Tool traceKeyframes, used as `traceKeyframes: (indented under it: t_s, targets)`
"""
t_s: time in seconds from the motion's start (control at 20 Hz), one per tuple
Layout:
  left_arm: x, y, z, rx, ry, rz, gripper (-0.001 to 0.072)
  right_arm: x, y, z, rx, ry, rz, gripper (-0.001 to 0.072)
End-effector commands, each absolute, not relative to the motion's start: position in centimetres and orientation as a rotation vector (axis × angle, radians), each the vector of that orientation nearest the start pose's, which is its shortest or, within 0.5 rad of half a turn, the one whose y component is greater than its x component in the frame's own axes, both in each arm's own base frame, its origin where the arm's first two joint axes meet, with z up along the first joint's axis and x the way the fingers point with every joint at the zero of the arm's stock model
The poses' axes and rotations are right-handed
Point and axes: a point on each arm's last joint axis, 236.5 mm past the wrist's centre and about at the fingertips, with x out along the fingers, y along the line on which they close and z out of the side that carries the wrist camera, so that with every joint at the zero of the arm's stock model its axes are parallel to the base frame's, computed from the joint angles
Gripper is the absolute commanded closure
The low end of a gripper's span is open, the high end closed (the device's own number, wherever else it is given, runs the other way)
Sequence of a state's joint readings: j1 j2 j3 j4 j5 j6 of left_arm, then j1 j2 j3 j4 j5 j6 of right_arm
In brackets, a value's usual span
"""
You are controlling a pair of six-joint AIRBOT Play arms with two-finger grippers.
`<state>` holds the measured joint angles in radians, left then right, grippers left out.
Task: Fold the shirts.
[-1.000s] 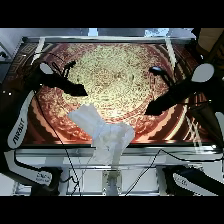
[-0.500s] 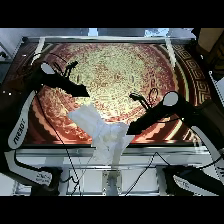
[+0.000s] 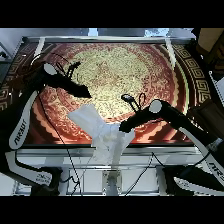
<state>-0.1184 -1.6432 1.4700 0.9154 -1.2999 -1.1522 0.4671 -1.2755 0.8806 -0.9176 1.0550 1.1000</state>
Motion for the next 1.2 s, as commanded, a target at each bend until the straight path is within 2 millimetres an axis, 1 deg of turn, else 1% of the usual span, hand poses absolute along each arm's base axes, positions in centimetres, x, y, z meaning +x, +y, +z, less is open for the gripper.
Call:
traceKeyframes:
  t_s: [0.0,0.1,0.2,0.25,0.3,0.35,0.45,0.55,0.65,0.7,0.75,0.8,0.85,0.9,0.95,1.05,1.1,1.15]
  targets:
    - [41.7,-19.0,0.3,-0.186,1.308,-0.760,0.0476,23.7,25.9,-5.9,-0.049,1.419,0.932,0.0330]
    - [41.7,-19.0,0.3,-0.186,1.308,-0.760,0.0477,22.7,25.4,-6.3,-0.068,1.468,0.947,0.0331]
    - [41.7,-19.0,0.3,-0.186,1.307,-0.760,0.0477,22.4,25.3,-6.3,-0.074,1.479,0.951,0.0338]
    - [41.7,-19.0,0.3,-0.186,1.307,-0.760,0.0477,22.5,25.5,-6.2,-0.070,1.472,0.956,0.0387]
    - [41.7,-19.0,0.3,-0.186,1.307,-0.760,0.0477,22.5,25.9,-6.0,-0.065,1.452,0.984,0.0491]
    - [41.7,-19.0,0.3,-0.185,1.307,-0.760,0.0477,22.6,26.6,-5.5,-0.046,1.428,1.011,0.0544]
    - [41.8,-19.0,0.3,-0.185,1.306,-0.759,0.0477,23.1,28.5,-4.3,0.033,1.368,1.060,0.0684]
    - [41.9,-19.0,0.3,-0.186,1.300,-0.755,0.0477,24.3,30.4,-2.6,0.112,1.277,1.095,0.0685]
    - [42.2,-19.0,0.3,-0.186,1.291,-0.750,0.0477,27.0,31.5,-0.7,0.135,1.163,1.080,0.0686]
    - [42.3,-19.0,0.3,-0.187,1.285,-0.747,0.0477,28.9,31.8,0.6,0.126,1.093,1.057,0.0686]
    - [42.4,-19.0,0.3,-0.187,1.284,-0.746,0.0477,31.4,31.8,2.4,0.104,0.999,1.022,0.0686]
    - [42.4,-18.9,0.3,-0.186,1.285,-0.746,0.0477,34.0,31.6,4.8,0.082,0.898,0.979,0.0686]
    - [42.4,-18.9,0.3,-0.186,1.285,-0.744,0.0477,36.5,31.1,7.2,0.072,0.812,0.928,0.0687]
    - [42.4,-18.8,0.2,-0.181,1.287,-0.741,0.0477,39.1,30.0,10.0,0.057,0.724,0.863,0.0687]
    - [42.4,-18.5,0.1,-0.169,1.290,-0.735,0.0477,41.1,28.6,12.7,0.025,0.647,0.806,0.0687]
    - [42.4,-17.9,-0.4,-0.136,1.299,-0.717,0.0477,44.5,24.8,19.0,-0.074,0.487,0.673,0.0688]
    - [42.4,-17.7,-0.5,-0.128,1.301,-0.713,0.0477,45.7,22.7,22.3,-0.104,0.419,0.599,0.0688]
    - [42.4,-17.6,-0.6,-0.121,1.303,-0.710,0.0477,46.6,20.1,25.9,-0.136,0.347,0.514,0.0688]
